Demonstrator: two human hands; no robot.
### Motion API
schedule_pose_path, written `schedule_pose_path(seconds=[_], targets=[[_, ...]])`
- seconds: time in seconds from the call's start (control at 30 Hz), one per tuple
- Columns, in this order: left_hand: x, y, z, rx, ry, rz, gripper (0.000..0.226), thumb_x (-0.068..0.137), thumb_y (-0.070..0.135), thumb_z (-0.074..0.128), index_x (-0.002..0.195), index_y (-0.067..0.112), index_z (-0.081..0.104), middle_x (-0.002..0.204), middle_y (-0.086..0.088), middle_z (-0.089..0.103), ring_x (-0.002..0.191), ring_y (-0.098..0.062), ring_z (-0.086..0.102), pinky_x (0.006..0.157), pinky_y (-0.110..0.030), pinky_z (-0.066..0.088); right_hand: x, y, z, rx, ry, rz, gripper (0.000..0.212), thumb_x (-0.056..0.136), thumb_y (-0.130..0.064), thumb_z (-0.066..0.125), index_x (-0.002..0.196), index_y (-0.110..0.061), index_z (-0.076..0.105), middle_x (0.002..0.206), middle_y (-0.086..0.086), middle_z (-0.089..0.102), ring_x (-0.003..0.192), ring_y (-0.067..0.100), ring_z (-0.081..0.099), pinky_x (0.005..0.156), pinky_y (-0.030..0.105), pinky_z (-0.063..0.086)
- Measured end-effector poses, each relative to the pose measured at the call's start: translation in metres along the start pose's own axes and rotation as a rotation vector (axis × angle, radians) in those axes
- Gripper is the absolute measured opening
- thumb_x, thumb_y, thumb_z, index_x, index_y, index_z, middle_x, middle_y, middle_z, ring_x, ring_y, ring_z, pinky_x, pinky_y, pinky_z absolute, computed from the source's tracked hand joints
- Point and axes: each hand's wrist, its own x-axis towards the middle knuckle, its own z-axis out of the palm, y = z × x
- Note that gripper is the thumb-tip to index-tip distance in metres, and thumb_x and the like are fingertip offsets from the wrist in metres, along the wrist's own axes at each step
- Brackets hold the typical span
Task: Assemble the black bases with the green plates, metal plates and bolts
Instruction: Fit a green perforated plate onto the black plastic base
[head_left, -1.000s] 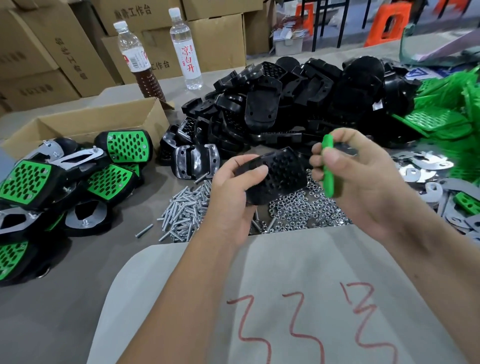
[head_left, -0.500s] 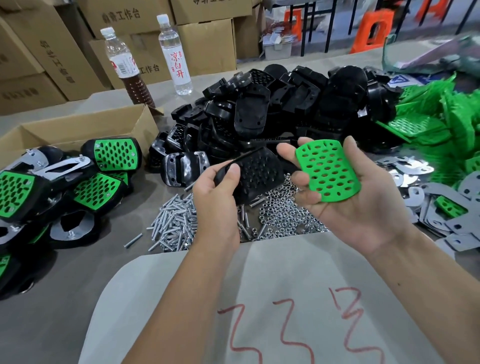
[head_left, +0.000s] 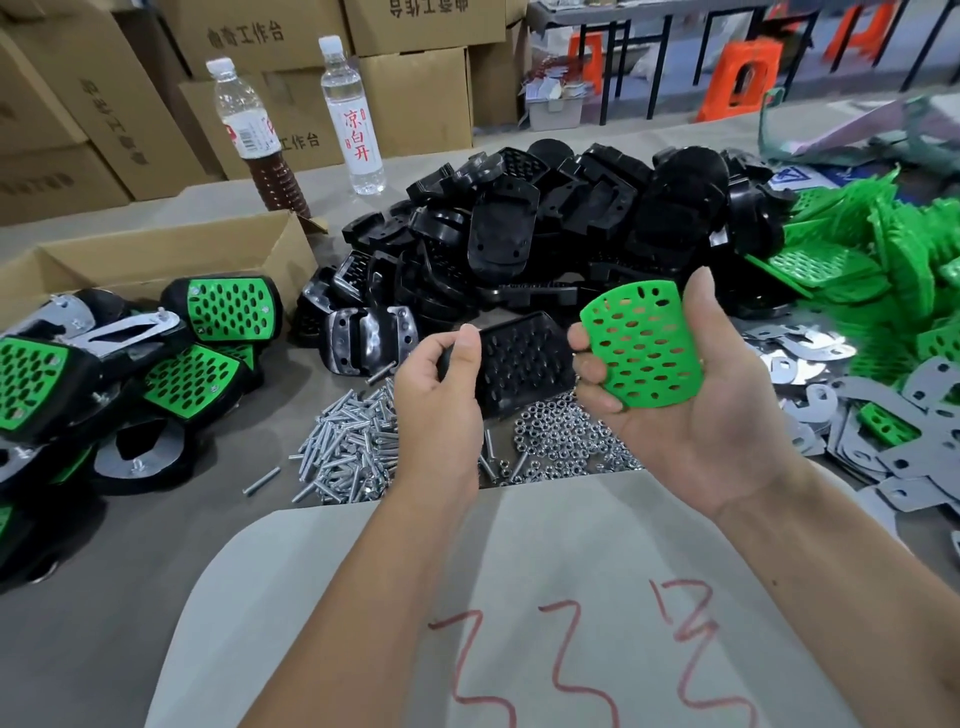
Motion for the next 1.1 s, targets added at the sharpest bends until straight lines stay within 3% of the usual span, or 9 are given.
schedule_pose_path(seconds=[0.1, 0.17, 0.2, 0.3, 0.43, 0.6, 0.73, 0.83, 1.1], targets=[[0.001, -0.003, 0.002, 0.066, -0.05, -0.028, 0.029, 0.111, 0.019, 0.045, 0.107, 0.01, 0.072, 0.114, -0.016, 0.074, 0.112, -0.033, 0.069, 0.101, -0.063, 0.053, 0.002, 0.002, -0.003, -0.264, 0.143, -0.045, 0.03, 0.103, -0.036, 0.057, 0.108, -0.009, 0.066, 0.097, 0.008, 0.063, 0.072, 0.014, 0.049, 0.055, 0.027, 0.033], [0.0, -0.003, 0.002, 0.058, -0.105, -0.056, 0.029, 0.112, 0.014, 0.043, 0.111, 0.012, 0.072, 0.119, -0.013, 0.074, 0.116, -0.033, 0.069, 0.103, -0.06, 0.054, 0.003, 0.003, -0.005, -0.432, 0.193, -0.084, 0.012, 0.1, -0.009, 0.062, 0.111, -0.01, 0.067, 0.095, 0.004, 0.071, 0.075, 0.015, 0.064, 0.055, 0.027, 0.045], [-0.001, -0.002, 0.002, 0.043, -0.132, -0.075, 0.029, 0.111, 0.013, 0.043, 0.113, 0.011, 0.072, 0.12, -0.013, 0.074, 0.116, -0.032, 0.07, 0.103, -0.059, 0.054, 0.003, 0.004, -0.007, -0.509, 0.214, -0.113, 0.02, 0.095, -0.003, 0.069, 0.111, -0.014, 0.069, 0.097, 0.004, 0.074, 0.08, 0.019, 0.071, 0.057, 0.03, 0.053], [-0.002, 0.0, 0.002, 0.012, -0.191, -0.122, 0.031, 0.111, 0.012, 0.043, 0.118, 0.008, 0.073, 0.117, -0.013, 0.076, 0.111, -0.03, 0.073, 0.099, -0.057, 0.057, 0.003, 0.007, -0.008, -0.547, 0.266, -0.188, 0.024, 0.075, -0.017, 0.081, 0.098, -0.023, 0.077, 0.096, 0.005, 0.079, 0.089, 0.028, 0.075, 0.066, 0.042, 0.06], [-0.004, 0.0, 0.002, 0.022, -0.226, -0.129, 0.032, 0.111, 0.012, 0.044, 0.121, 0.009, 0.074, 0.115, -0.011, 0.077, 0.112, -0.031, 0.073, 0.1, -0.059, 0.056, 0.005, 0.005, -0.011, -0.64, 0.235, -0.275, 0.02, 0.085, -0.011, 0.081, 0.09, -0.03, 0.08, 0.093, 0.001, 0.078, 0.09, 0.022, 0.073, 0.082, 0.037, 0.062], [-0.005, 0.0, 0.003, 0.064, -0.254, -0.09, 0.03, 0.11, 0.015, 0.047, 0.117, 0.014, 0.076, 0.111, -0.008, 0.079, 0.108, -0.029, 0.074, 0.096, -0.055, 0.06, 0.007, 0.012, -0.011, -0.905, 0.248, -0.231, 0.016, 0.092, -0.013, 0.079, 0.095, -0.026, 0.072, 0.091, -0.005, 0.073, 0.086, 0.016, 0.073, 0.06, 0.034, 0.061], [-0.007, 0.002, 0.001, 0.133, -0.247, -0.04, 0.03, 0.11, 0.017, 0.048, 0.119, 0.017, 0.077, 0.108, -0.006, 0.078, 0.089, -0.022, 0.072, 0.062, -0.021, 0.054, 0.006, 0.016, -0.009, -1.127, 0.271, -0.281, 0.016, 0.09, -0.022, 0.082, 0.099, -0.027, 0.07, 0.094, -0.01, 0.07, 0.092, 0.015, 0.067, 0.079, 0.045, 0.059], [-0.008, 0.0, 0.002, 0.177, -0.256, -0.012, 0.031, 0.11, 0.017, 0.048, 0.12, 0.017, 0.077, 0.103, -0.006, 0.076, 0.076, -0.012, 0.063, 0.054, -0.011, 0.043, 0.005, 0.018, -0.007, -1.134, 0.266, -0.292, 0.017, 0.089, -0.023, 0.083, 0.1, -0.027, 0.071, 0.093, -0.01, 0.071, 0.092, 0.015, 0.067, 0.082, 0.047, 0.058], [-0.01, 0.002, 0.005, 0.109, -0.205, -0.021, 0.028, 0.108, 0.01, 0.05, 0.118, 0.007, 0.076, 0.108, -0.018, 0.076, 0.083, -0.026, 0.072, 0.057, -0.02, 0.053, 0.007, 0.019, -0.008, -1.132, 0.324, -0.281, 0.025, 0.088, -0.025, 0.084, 0.101, -0.027, 0.063, 0.097, -0.002, 0.072, 0.095, 0.022, 0.069, 0.082, 0.05, 0.059]])
